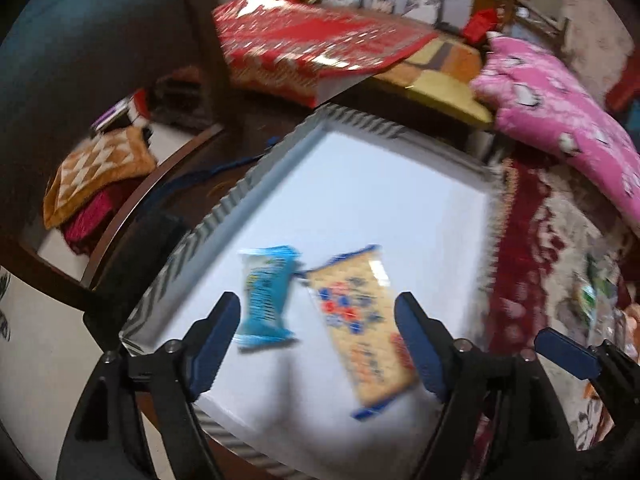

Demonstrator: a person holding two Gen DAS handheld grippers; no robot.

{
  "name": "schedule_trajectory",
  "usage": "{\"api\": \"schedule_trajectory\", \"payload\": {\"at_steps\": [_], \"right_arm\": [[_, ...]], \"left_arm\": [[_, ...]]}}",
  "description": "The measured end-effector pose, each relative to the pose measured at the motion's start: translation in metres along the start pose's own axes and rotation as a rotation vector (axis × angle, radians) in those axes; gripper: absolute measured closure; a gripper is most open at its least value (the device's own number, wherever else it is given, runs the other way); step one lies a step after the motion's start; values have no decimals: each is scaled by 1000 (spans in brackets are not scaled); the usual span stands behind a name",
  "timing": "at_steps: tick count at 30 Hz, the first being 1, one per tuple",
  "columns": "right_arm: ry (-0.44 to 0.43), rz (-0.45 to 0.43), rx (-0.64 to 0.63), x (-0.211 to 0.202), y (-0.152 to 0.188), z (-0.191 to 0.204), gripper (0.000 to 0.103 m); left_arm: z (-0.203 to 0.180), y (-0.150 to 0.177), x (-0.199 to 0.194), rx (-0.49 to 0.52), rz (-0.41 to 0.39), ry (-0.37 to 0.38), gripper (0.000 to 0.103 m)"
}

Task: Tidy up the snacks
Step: 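Carry both snacks to the white tray and open both tools to drop them, then return both tools to the snack pile on the blanket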

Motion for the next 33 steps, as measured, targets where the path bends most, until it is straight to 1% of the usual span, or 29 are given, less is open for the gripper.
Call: {"api": "schedule_trajectory", "payload": {"at_steps": [4,9,11,13,22,28,33], "right_arm": [[42,-47,44,-27,22,-19,24],[91,-105,120,-59,53,-50,17],[116,-124,156,-73,69,-66,16],[145,-133,180,-79,78,-77,16],[238,-143,298,-109,135,-130,15],[265,-138,357,-123,169,-157,15],[279,-133,402,-130,187,-177,15]], "left_arm": [[-38,14,-17,70,-34,30,18],[-82,30,-25,135,-26,71,17],[-102,37,-28,169,-29,75,17],[-118,45,-29,197,-26,90,17],[-186,77,-31,319,-15,124,17],[-218,89,-25,372,4,141,17],[-236,90,-20,401,19,149,17]]}}
Point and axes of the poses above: each gripper's, at about its wrist camera, not at the fingertips, and x roughly the way its jaws point, z to its left, y to its underside, the point moved 3 cm from there along x, roughly the way its jaws point, and after that the axes turned 14 degrees about z, right-handed, at the moved point
